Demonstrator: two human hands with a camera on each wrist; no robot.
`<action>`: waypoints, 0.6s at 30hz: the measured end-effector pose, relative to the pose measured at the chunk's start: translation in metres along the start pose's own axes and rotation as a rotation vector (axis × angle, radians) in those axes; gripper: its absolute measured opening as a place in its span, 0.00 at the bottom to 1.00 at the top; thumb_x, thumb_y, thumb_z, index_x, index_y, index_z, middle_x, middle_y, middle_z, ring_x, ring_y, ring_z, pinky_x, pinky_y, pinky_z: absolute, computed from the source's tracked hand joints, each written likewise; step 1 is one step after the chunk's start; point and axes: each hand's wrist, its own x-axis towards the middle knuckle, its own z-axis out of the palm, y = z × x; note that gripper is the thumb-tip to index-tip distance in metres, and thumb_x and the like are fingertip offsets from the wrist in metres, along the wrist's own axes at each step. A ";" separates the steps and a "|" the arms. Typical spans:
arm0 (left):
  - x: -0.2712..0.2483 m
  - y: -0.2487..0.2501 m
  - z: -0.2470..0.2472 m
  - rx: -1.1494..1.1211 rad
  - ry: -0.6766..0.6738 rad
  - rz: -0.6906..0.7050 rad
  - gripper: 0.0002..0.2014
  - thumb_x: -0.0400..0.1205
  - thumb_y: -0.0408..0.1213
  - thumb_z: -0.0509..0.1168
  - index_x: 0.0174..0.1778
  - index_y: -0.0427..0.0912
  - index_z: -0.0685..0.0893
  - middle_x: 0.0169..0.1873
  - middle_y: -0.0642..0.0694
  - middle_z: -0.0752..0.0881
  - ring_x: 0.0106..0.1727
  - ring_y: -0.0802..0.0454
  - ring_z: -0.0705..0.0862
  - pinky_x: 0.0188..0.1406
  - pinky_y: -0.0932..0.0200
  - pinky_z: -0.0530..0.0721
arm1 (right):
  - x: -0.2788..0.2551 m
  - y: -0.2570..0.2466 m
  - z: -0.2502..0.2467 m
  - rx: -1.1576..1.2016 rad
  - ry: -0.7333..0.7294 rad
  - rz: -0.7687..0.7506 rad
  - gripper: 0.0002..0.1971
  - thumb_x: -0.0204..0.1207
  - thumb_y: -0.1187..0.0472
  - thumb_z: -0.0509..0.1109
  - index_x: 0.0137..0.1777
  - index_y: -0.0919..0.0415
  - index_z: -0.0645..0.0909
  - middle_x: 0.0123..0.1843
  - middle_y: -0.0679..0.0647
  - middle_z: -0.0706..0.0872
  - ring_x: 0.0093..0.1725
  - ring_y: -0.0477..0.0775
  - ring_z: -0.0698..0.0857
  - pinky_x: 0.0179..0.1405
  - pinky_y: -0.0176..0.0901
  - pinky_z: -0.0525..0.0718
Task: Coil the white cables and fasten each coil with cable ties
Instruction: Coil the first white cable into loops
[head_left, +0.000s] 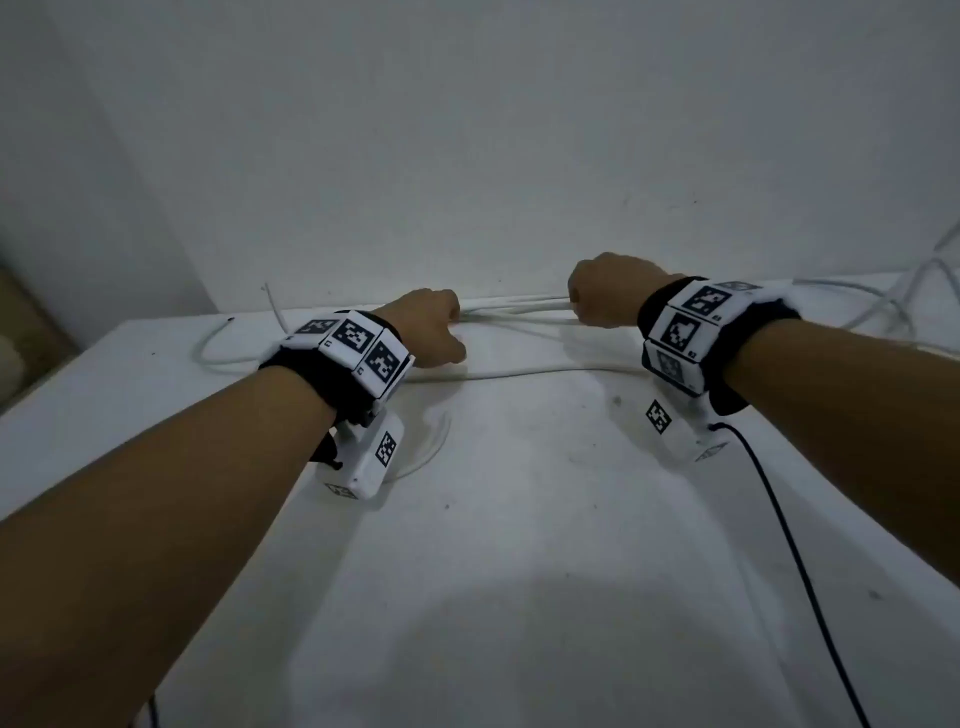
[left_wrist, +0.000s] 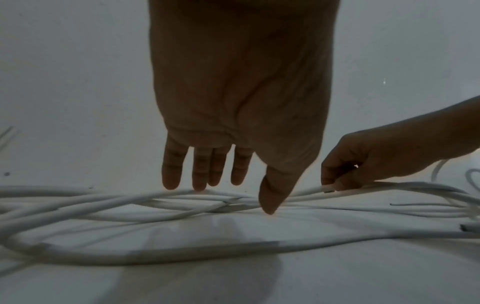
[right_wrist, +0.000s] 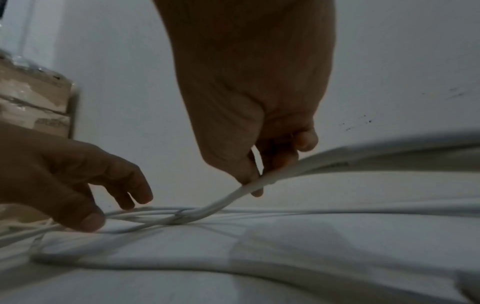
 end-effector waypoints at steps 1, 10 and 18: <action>-0.001 0.002 -0.002 0.000 -0.005 0.002 0.26 0.80 0.43 0.67 0.74 0.41 0.69 0.68 0.40 0.75 0.64 0.43 0.76 0.53 0.57 0.73 | -0.001 0.000 0.001 0.022 -0.008 0.007 0.05 0.80 0.63 0.60 0.43 0.63 0.70 0.35 0.54 0.73 0.35 0.56 0.76 0.35 0.43 0.73; -0.002 0.013 -0.008 -0.035 0.077 0.058 0.28 0.80 0.42 0.68 0.74 0.41 0.68 0.70 0.40 0.73 0.66 0.43 0.75 0.57 0.53 0.74 | -0.019 0.000 -0.017 0.132 -0.038 0.052 0.03 0.81 0.65 0.56 0.49 0.66 0.67 0.35 0.54 0.72 0.30 0.50 0.69 0.25 0.40 0.65; -0.003 0.044 -0.008 -0.198 0.201 0.197 0.27 0.81 0.46 0.67 0.75 0.48 0.69 0.71 0.42 0.74 0.71 0.46 0.73 0.67 0.48 0.74 | -0.038 0.007 -0.029 0.368 0.126 -0.023 0.10 0.80 0.70 0.57 0.61 0.66 0.69 0.46 0.60 0.78 0.40 0.58 0.77 0.31 0.43 0.73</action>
